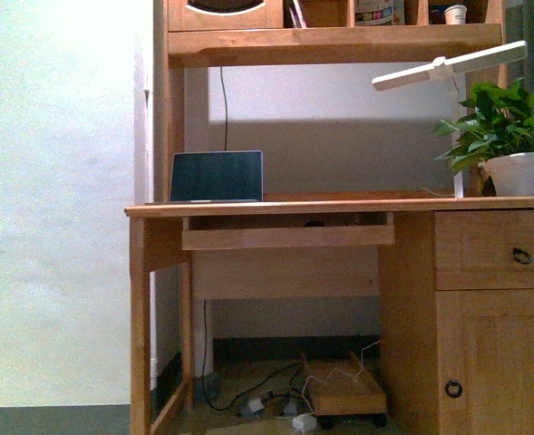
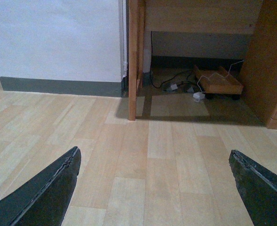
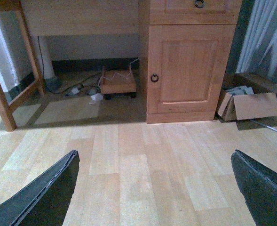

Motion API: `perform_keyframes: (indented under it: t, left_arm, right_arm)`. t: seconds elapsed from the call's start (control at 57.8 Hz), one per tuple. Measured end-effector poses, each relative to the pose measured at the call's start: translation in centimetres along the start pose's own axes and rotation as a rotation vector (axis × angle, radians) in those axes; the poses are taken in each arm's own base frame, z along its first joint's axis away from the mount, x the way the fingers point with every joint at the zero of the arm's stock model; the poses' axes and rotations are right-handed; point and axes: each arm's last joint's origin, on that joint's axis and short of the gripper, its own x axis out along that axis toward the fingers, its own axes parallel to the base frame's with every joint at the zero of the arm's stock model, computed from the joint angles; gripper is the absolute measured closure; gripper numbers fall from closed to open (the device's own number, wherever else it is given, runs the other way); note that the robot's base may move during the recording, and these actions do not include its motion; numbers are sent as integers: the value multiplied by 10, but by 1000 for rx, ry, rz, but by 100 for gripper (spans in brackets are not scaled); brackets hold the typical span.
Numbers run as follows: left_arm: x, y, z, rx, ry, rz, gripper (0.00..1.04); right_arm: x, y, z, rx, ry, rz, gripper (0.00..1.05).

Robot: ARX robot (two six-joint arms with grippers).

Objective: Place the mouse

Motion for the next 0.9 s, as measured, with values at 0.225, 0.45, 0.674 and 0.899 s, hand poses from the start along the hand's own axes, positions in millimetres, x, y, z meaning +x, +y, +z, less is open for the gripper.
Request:
perform_keyframes:
  t: [0.225, 0.45, 0.674, 0.899]
  left_arm:
    - [0, 0, 0, 0, 0, 0, 8]
    - [0, 0, 0, 0, 0, 0, 8]
    - [0, 0, 0, 0, 0, 0, 8]
    - [0, 0, 0, 0, 0, 0, 8]
  right_arm:
    - [0, 0, 0, 0, 0, 0, 7]
    - [0, 0, 0, 0, 0, 0, 7]
    - [0, 0, 0, 0, 0, 0, 7]
    - [0, 0, 0, 0, 0, 0, 7]
